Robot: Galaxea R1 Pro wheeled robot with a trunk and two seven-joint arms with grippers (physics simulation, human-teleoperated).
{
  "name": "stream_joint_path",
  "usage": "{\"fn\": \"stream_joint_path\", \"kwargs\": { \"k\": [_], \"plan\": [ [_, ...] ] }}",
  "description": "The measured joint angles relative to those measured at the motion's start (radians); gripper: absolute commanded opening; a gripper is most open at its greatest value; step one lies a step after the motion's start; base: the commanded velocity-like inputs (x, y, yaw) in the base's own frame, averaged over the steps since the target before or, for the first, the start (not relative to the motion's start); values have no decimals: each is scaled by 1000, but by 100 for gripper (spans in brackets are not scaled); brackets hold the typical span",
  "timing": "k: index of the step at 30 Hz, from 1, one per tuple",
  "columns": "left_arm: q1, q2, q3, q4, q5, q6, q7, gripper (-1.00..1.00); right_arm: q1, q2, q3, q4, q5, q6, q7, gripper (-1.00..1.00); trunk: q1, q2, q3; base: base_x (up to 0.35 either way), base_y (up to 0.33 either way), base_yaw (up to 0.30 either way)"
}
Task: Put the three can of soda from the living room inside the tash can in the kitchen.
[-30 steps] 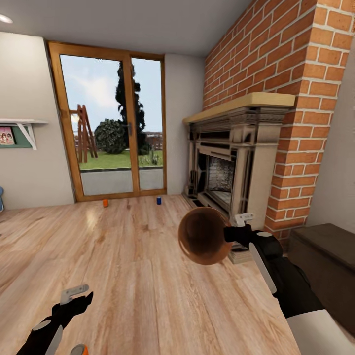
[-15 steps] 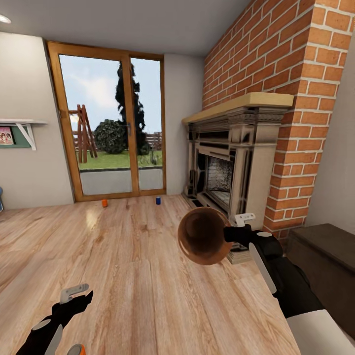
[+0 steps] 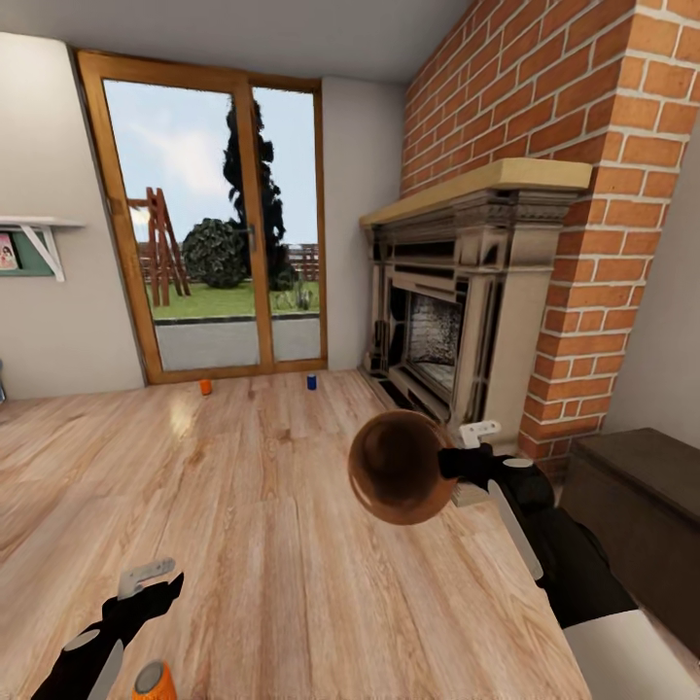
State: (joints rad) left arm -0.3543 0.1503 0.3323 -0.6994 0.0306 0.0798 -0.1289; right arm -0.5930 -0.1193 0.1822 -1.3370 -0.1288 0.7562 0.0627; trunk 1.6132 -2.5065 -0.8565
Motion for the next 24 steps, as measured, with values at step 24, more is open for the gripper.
{"fn": "stream_joint_path", "kwargs": {
  "k": [24],
  "plan": [
    [0,1,1,7,0,-1,-2,100,0,1,10,0,5,1,-4,-100,11,-6,-93,0,0,0]
  ]
}}
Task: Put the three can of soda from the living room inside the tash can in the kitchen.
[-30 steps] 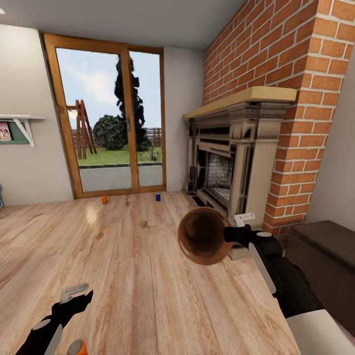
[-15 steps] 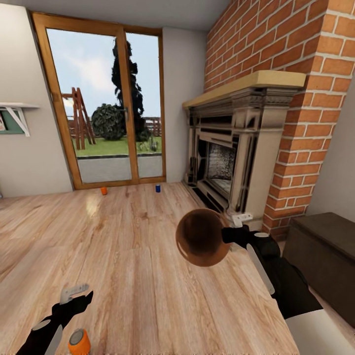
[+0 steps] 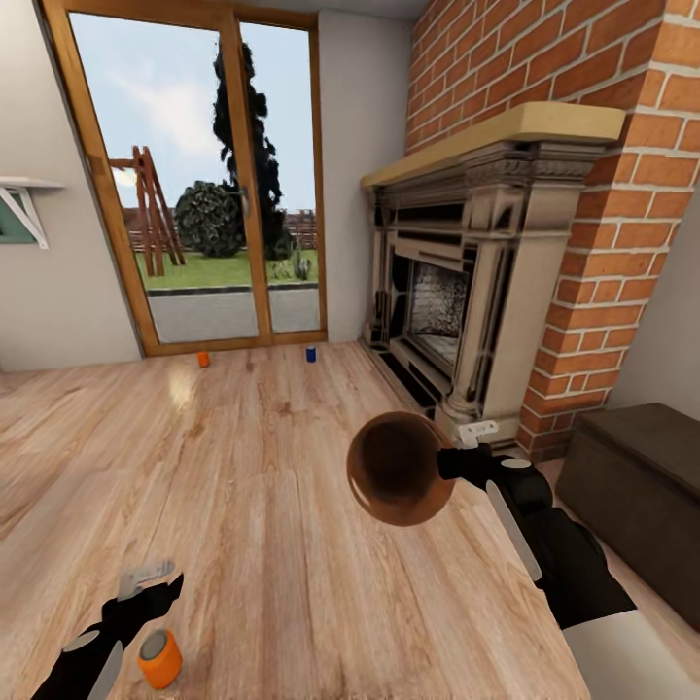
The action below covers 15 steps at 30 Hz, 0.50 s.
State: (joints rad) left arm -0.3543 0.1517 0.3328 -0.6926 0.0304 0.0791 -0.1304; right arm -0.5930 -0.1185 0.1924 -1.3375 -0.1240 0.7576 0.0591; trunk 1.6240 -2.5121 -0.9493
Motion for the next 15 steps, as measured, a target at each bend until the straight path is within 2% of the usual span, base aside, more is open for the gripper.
{"fn": "stream_joint_path", "kwargs": {
  "k": [15],
  "plan": [
    [0,0,0,-1,0,-16,-1,100,0,0,1,0,2,0,-2,-100,7,-4,-58,0,0,0]
  ]
}}
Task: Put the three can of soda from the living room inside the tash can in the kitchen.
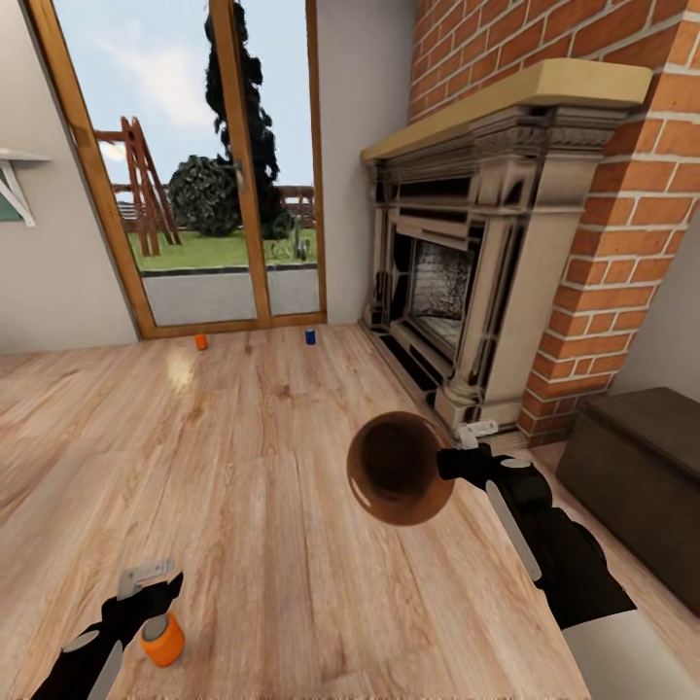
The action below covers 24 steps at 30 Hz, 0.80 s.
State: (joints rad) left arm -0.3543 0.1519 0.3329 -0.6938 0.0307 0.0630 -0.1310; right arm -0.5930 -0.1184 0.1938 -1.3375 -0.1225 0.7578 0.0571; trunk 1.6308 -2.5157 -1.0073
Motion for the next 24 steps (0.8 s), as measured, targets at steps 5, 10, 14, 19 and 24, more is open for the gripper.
{"fn": "stream_joint_path", "kwargs": {
  "k": [5,10,14,19,24],
  "plan": [
    [0,0,0,1,0,-7,-1,100,0,0,1,0,1,0,-1,-100,2,-1,-19,0,0,0],
    [0,0,0,0,0,-11,-1,100,0,0,4,0,-1,0,-1,-100,5,-2,-39,0,0,0],
    [0,0,0,0,0,-11,-2,100,0,0,4,0,1,0,-2,-100,6,-3,-54,0,0,0],
    [0,0,0,-1,0,-12,-6,100,0,0,4,-1,1,0,-2,-100,8,-4,-66,0,0,0],
    [0,0,0,-1,1,-12,-7,100,0,0,14,-1,2,0,-4,-100,8,-4,-66,0,0,0]
  ]
}}
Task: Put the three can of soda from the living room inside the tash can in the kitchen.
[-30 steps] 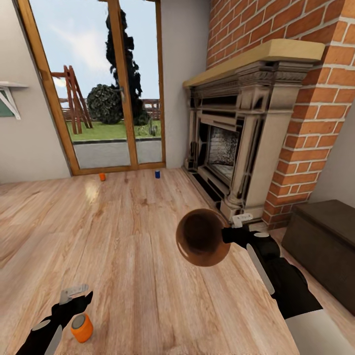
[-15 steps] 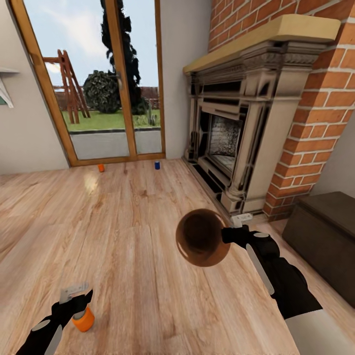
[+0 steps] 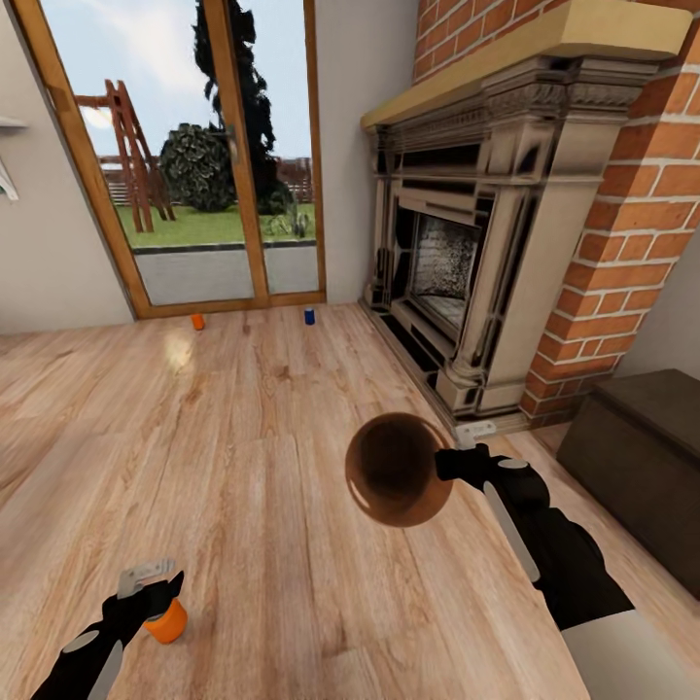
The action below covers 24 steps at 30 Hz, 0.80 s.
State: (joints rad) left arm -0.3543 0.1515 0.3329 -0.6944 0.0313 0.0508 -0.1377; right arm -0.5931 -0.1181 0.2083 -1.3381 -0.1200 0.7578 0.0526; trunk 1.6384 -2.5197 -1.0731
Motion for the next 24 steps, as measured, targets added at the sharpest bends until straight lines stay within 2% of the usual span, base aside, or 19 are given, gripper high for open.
{"fn": "stream_joint_path", "kwargs": {
  "k": [4,11,24],
  "plan": [
    [0,0,0,2,-2,2,1,100,0,0,12,0,1,0,-4,-100,0,0,0,0,81,0],
    [0,-1,0,1,-1,1,1,100,0,0,16,0,-4,0,-4,-100,0,0,0,0,217,0],
    [0,-1,0,1,1,0,1,100,0,0,16,0,-6,0,-3,-100,0,0,0,44,72,0]
  ]
}}
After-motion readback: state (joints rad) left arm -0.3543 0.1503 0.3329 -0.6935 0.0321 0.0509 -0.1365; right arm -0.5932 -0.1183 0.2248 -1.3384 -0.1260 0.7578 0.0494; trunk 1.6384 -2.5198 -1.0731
